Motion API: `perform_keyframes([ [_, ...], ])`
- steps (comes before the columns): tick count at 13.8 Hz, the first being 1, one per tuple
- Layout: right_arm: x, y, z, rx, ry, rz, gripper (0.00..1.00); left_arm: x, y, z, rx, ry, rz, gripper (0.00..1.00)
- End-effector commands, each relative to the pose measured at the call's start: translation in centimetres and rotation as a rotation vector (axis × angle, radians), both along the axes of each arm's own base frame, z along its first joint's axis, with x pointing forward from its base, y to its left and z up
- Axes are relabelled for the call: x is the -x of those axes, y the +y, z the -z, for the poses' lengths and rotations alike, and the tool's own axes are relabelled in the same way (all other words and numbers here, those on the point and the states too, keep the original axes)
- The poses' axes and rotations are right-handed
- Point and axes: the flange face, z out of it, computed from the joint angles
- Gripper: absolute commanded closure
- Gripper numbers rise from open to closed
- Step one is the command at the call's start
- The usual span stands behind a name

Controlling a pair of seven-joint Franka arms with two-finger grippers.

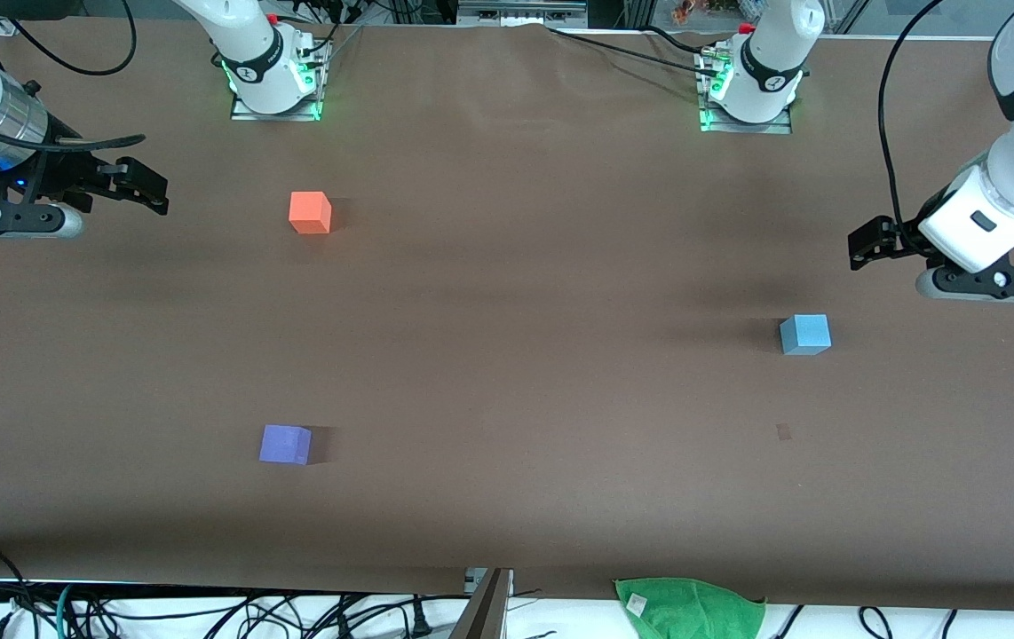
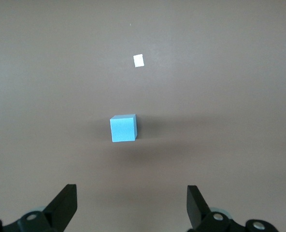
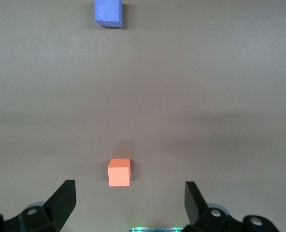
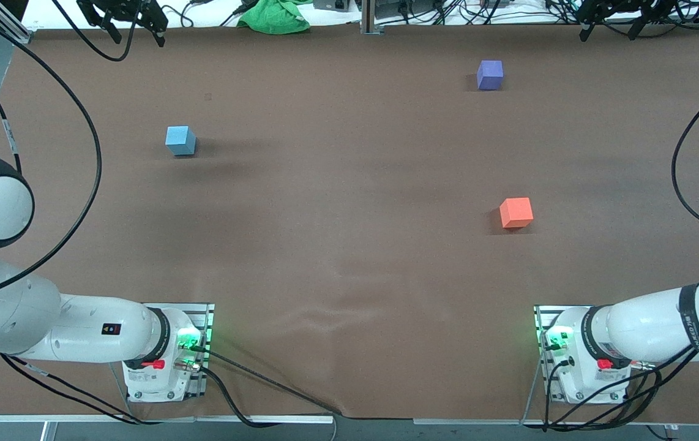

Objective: Place blue block between orange and purple blocks
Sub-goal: 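Lower the left gripper onto the light-blue cube and close it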

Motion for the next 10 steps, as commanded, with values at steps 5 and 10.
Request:
perform_keyframes([
  [5, -0.2, 0.1, -0.5, -0.016, -0.004, -0.005, 0.01, -6.0, 2.4, 2.8, -0.007, 0.002, -0.021, 0.0],
  [10, -0.2, 0.1, -0.5, -0.016, -0.004, -0.005, 0.01, -9.1, 5.6, 4.9, -0.02, -0.07, -0.054, 0.0],
])
